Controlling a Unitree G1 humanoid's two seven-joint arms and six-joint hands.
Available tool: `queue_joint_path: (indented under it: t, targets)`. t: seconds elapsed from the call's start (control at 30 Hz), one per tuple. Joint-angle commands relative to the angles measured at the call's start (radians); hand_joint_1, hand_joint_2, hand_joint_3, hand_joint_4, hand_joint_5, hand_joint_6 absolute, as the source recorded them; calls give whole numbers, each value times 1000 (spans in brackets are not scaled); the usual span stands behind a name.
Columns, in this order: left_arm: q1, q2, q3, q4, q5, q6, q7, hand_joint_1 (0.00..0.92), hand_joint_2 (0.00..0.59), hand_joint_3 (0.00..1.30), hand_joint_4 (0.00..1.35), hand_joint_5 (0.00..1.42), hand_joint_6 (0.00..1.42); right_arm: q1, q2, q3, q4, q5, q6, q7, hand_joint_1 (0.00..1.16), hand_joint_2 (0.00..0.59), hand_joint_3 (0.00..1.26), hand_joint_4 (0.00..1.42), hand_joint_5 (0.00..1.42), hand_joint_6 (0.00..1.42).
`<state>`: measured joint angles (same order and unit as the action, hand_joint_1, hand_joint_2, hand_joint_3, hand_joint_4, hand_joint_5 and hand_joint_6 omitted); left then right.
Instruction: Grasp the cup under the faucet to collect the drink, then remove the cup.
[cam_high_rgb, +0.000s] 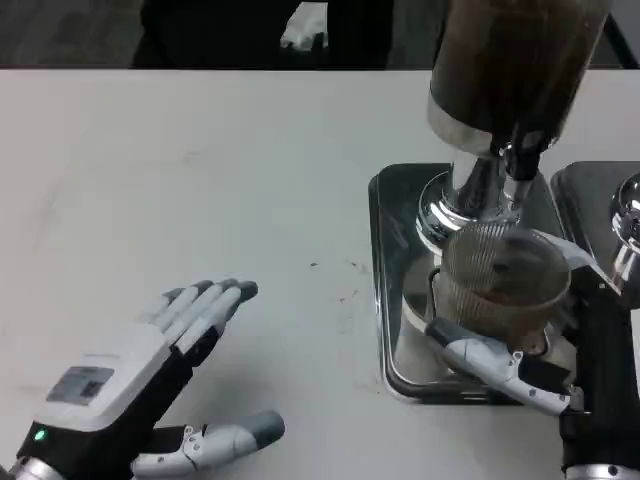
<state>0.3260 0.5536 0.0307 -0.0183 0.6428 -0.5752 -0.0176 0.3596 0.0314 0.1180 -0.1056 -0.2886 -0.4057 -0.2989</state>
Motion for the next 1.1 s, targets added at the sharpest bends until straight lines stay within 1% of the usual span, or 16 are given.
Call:
queue_joint_path:
  t: [0.03,0.2,0.27,0.43,0.53,0.67,0.8,0.9,1.1]
  targets:
    - [57,21,19,-41,13,6,26,0,98,0,0,0,0,26,0,7,-88,30,-1,40,1075,95,794,880,957,1366]
    - [108,32,28,-77,23,-1,34,0,97,0,0,0,0,68,-25,0,-159,62,21,111,1070,92,797,888,957,1369]
    - [130,35,33,-88,29,-1,38,0,97,0,0,0,0,91,-39,8,-199,78,32,145,1067,91,799,891,957,1370]
    - [192,42,60,-134,28,-2,39,0,96,0,0,0,0,155,-53,40,-267,86,55,199,1064,90,804,891,957,1370]
    - [229,39,74,-154,28,-8,45,0,96,0,0,0,0,177,-63,46,-296,89,62,225,1063,90,805,891,957,1370]
    - [256,20,78,-163,36,-3,59,0,96,0,0,0,0,195,-85,34,-344,144,90,278,1062,90,806,891,957,1370]
    - [252,6,65,-163,46,2,70,0,95,0,0,0,0,202,-99,31,-364,167,104,308,1062,90,806,891,961,1370]
    - [247,2,60,-161,50,4,68,0,95,0,0,0,0,200,-105,29,-366,170,103,320,1061,89,806,891,963,1370]
    - [242,-7,60,-166,61,18,70,0,94,0,0,0,0,192,-121,15,-355,202,113,349,1061,89,806,891,967,1370]
